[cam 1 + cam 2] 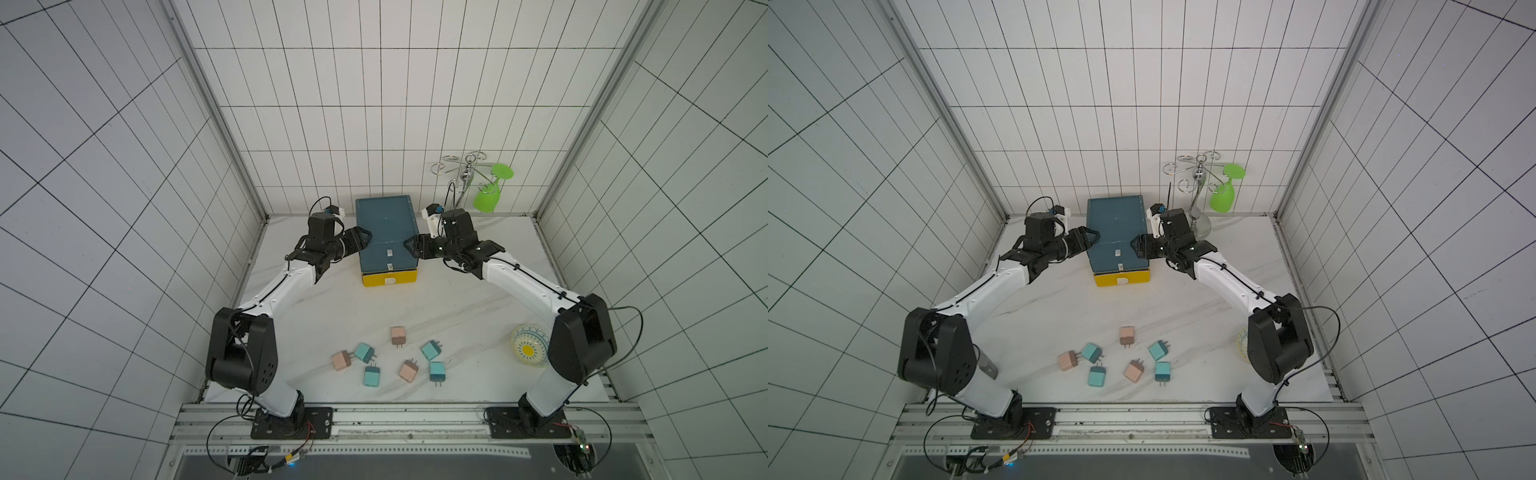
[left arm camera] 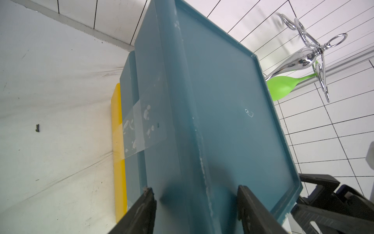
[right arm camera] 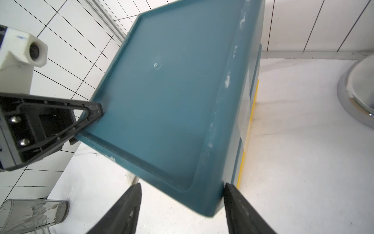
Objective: Place the plugs into the drawer by color
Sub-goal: Adjust the storage box at the center of the board, then open the drawer in the storage box.
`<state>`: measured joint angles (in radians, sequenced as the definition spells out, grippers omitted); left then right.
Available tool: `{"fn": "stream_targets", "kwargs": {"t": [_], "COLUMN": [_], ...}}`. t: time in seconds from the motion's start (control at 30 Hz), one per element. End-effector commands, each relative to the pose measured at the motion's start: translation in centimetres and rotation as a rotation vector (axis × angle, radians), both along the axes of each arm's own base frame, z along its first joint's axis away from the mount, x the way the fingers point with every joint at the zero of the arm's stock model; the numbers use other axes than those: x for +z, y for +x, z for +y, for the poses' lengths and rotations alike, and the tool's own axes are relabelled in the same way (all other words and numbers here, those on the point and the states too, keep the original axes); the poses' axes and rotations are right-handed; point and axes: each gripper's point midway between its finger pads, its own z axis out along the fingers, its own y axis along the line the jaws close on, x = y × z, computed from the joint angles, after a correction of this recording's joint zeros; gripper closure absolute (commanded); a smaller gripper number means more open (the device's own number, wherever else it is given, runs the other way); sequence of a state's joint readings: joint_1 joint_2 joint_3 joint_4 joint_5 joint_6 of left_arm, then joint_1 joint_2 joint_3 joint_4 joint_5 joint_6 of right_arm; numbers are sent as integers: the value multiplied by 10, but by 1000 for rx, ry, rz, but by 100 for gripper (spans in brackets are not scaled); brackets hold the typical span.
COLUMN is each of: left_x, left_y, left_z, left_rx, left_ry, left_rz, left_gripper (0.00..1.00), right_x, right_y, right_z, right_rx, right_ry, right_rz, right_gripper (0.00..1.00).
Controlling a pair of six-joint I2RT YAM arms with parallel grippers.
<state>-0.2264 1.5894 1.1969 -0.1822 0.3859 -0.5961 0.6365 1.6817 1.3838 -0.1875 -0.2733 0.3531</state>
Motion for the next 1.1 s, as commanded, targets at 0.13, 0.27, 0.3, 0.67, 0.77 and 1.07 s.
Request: {"fn": "stream_targets", "kwargs": {"t": [0.13, 0.27, 0.3, 0.67, 0.77, 1.07], "left_x": [18, 22, 25, 105, 94, 50], "left_y": [17, 18, 15, -57, -61, -106], "left_z": [4, 2, 4, 20, 33, -33], "left_rx": [0, -10, -5, 9, 61, 54], "left_ry": [-57, -56, -55, -401, -494, -351], "left_rz": [-35, -35, -32, -144, -122, -52], "left_gripper": [35, 44, 44, 1, 2, 37], "right_x": [56, 99, 105, 85, 81, 33], "right_y": [-29, -21, -10, 28, 24, 44], "right_z": [-30, -49, -62, -93, -78, -39], "right_rx": [-51, 0, -34, -17, -45, -54], "right_ry": [37, 228, 304, 277, 111, -207], "right_rz": [-75, -132, -119, 48, 9, -6], "right_gripper": [28, 58, 73, 1, 1, 1]}}
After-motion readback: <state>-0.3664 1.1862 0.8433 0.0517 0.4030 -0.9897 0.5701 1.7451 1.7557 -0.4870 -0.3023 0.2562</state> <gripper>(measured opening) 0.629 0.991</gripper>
